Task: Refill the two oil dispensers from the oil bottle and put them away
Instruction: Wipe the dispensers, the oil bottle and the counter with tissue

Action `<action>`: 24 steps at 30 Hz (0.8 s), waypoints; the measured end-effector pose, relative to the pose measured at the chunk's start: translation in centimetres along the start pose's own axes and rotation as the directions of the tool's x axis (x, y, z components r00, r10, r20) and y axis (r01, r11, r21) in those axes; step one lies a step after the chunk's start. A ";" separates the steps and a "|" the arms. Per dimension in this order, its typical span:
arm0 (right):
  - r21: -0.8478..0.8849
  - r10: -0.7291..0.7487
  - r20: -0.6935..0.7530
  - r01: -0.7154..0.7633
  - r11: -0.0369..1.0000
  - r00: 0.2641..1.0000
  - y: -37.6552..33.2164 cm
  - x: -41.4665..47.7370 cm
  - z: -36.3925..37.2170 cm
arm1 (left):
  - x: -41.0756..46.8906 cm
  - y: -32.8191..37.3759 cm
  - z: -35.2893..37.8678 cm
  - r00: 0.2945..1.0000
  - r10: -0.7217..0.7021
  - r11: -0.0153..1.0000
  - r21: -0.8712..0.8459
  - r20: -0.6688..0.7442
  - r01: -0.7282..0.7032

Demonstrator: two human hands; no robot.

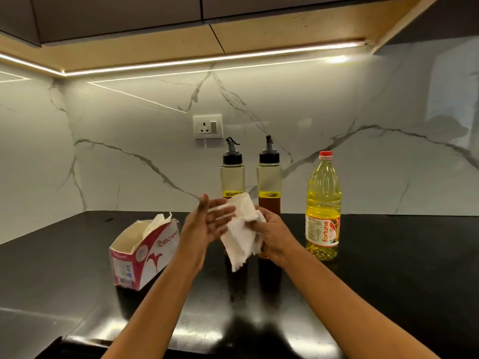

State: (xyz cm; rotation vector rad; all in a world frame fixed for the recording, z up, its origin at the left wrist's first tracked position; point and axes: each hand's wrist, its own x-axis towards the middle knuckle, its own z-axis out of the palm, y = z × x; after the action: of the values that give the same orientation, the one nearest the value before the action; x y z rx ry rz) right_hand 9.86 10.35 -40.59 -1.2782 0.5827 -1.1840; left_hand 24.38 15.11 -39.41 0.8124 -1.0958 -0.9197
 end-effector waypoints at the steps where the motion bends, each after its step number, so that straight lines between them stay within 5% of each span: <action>1: 0.012 0.009 -0.025 -0.009 1.000 1.000 -0.1 0.0 -0.6 | 0.5 0.5 0.0 0.995 0.061 0.996 0.071 -0.076 -0.055; 3: 0.050 0.020 -0.074 -0.017 0.999 0.997 0.1 0.0 -1.6 | 2.2 1.6 -0.2 0.964 0.203 0.959 0.232 -0.173 -0.160; 6: 0.105 0.023 -0.162 -0.006 0.994 0.986 1.4 -0.1 -2.8 | 6.3 3.7 0.2 0.916 0.383 0.799 0.539 -0.117 -0.265; 10: 0.173 0.022 -0.202 0.014 0.985 0.979 2.6 -0.3 -3.9 | 12.8 5.7 1.7 0.948 0.308 0.599 0.757 0.084 -0.262; 15: 0.223 0.021 -0.183 0.021 0.974 0.983 3.0 -0.2 -4.4 | 16.5 5.3 2.8 0.982 0.029 0.672 0.724 0.187 -0.158; 24: 0.221 0.039 -0.246 0.017 0.975 0.968 2.9 -0.1 -4.1 | 15.7 5.7 1.3 0.960 0.127 0.674 0.689 0.249 -0.267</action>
State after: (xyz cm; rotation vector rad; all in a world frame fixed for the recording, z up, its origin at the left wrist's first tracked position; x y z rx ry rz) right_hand 7.20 8.35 -44.38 -0.9423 0.6194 -1.3708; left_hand 27.28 3.04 -28.21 1.2310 -1.7197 -0.3470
